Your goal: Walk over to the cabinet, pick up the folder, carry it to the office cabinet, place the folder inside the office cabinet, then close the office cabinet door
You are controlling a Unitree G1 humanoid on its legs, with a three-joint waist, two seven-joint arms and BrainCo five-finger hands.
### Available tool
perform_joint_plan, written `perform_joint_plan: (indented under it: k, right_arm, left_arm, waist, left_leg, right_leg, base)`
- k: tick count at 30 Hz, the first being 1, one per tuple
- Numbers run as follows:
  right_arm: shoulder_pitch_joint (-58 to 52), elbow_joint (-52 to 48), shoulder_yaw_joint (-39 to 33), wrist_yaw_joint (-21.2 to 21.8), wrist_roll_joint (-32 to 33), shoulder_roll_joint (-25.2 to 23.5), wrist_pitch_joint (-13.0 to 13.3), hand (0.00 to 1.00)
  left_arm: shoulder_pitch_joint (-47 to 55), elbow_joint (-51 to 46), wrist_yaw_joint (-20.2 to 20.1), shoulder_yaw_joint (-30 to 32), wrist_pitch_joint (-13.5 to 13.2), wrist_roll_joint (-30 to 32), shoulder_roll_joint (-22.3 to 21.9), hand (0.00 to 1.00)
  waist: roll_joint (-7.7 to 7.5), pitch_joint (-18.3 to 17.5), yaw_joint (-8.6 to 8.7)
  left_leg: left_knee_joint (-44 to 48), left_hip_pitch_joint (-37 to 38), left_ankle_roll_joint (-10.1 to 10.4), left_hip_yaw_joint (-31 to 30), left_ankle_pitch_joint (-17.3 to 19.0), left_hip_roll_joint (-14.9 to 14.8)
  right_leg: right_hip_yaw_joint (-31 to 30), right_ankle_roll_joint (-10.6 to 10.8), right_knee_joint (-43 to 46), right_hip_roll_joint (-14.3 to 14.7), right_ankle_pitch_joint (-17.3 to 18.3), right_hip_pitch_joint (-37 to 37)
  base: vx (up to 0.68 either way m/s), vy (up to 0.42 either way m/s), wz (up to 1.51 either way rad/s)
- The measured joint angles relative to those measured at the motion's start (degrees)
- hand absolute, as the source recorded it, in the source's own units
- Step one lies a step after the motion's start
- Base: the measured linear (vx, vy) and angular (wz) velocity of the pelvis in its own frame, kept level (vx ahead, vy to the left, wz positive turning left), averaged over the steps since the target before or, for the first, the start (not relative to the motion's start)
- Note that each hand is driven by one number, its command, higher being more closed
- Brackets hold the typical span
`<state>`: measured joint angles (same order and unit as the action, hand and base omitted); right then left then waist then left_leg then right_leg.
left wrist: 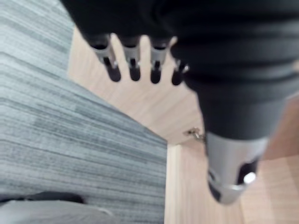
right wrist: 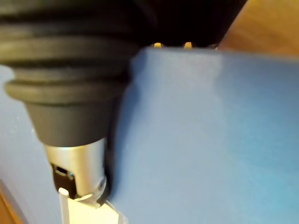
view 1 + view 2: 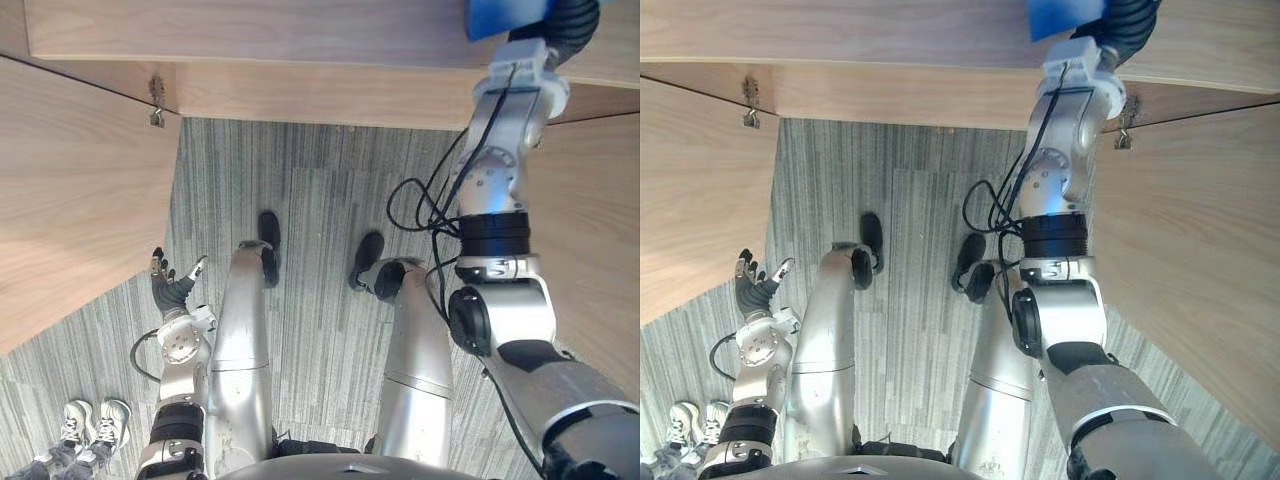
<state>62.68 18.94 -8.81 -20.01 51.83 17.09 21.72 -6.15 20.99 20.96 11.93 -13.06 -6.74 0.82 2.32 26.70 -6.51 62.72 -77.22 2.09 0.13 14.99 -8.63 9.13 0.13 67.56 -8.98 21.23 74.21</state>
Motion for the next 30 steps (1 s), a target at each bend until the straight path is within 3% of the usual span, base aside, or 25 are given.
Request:
perform_joint_plan:
  k: [8,9,21,30]
  right_arm:
    - [5.46,3.59,-0.92,-0.74,0.73,4.67,0.52,1.00]
    - [5.94,4.33,-0.91,-0.74,0.74,5.06,0.51,0.00]
    - [9.80,10.30,1.07,-1.19,2.96,9.44,-1.03,0.00]
    - [10.42,11.54,1.44,-1.10,2.90,9.61,-0.99,0.00]
  left_arm:
    - [0.01,-0.26,0.11,-0.80,-0.02,-0.98,0.38,0.00]
    - [0.01,-0.25,0.12,-0.80,-0.01,-1.00,0.38,0.00]
    - [0.04,-0.36,0.12,-1.15,0.00,-2.04,0.37,0.00]
    - [0.11,-0.39,0.13,-1.05,0.00,-2.06,0.45,0.00]
  waist:
    - [-0.06,-0.05,-0.12]
    - [-0.06,-0.05,-0.11]
    - [-0.09,-0.08,0.08]
    - [-0.45,-0.30,0.32]
  left_leg:
    - [-1.01,-2.09,0.32,-0.59,-1.39,0.47]
    - [-0.99,-2.15,0.36,-0.74,-1.43,0.47]
    - [-1.97,-2.66,0.69,-1.90,-2.77,1.05]
    - [-2.96,-2.62,0.75,-1.93,-3.49,1.21]
  right_leg:
    - [1.13,-0.94,0.28,-0.65,0.00,2.03]
    - [1.27,-0.94,0.31,-0.65,0.00,2.03]
    - [2.55,-1.59,0.05,-0.99,-0.26,1.95]
    - [2.77,-2.07,-0.50,-1.07,-0.54,1.98]
  base:
    - [-0.03,0.008,0.07]
    - [-0.02,0.017,0.04]
    - [-0.02,0.014,0.04]
    - [0.00,0.003,0.00]
